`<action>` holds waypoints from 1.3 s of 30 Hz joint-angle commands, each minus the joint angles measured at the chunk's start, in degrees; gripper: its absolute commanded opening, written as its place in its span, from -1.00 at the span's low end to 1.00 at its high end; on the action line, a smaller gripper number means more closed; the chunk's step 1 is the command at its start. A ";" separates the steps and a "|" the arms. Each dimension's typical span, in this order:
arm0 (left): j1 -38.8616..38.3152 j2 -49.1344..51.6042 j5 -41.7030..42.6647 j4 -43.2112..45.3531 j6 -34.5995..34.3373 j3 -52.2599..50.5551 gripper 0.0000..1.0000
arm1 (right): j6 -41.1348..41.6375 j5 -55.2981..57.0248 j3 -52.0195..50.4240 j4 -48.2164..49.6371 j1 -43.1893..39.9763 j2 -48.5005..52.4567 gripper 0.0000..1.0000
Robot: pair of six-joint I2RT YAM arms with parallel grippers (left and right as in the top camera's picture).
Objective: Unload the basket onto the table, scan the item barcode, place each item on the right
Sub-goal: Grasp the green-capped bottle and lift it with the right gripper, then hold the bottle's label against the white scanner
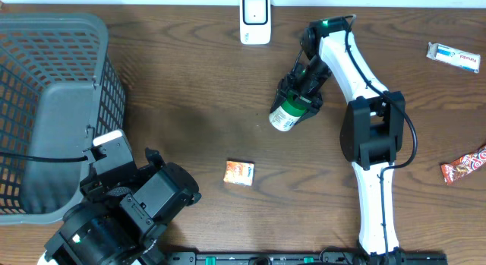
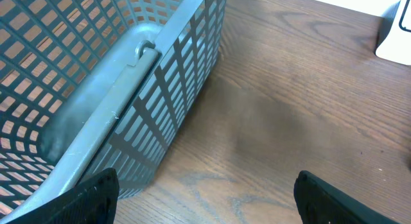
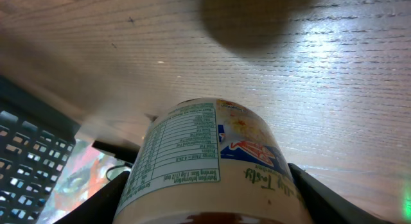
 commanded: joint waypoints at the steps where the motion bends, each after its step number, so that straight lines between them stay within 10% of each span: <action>1: -0.02 0.00 -0.55 -0.28 -0.70 -0.02 0.70 | -0.96 -2.19 0.63 -0.39 -0.02 -2.93 0.01; 17: -0.02 0.00 -0.55 -0.28 -0.68 -0.02 0.70 | -3.34 -12.22 3.74 11.50 0.35 -2.93 -0.38; 39: -0.02 0.00 -0.55 -0.28 -0.68 -0.02 0.70 | -3.39 4.20 7.37 72.98 3.61 -2.80 -0.09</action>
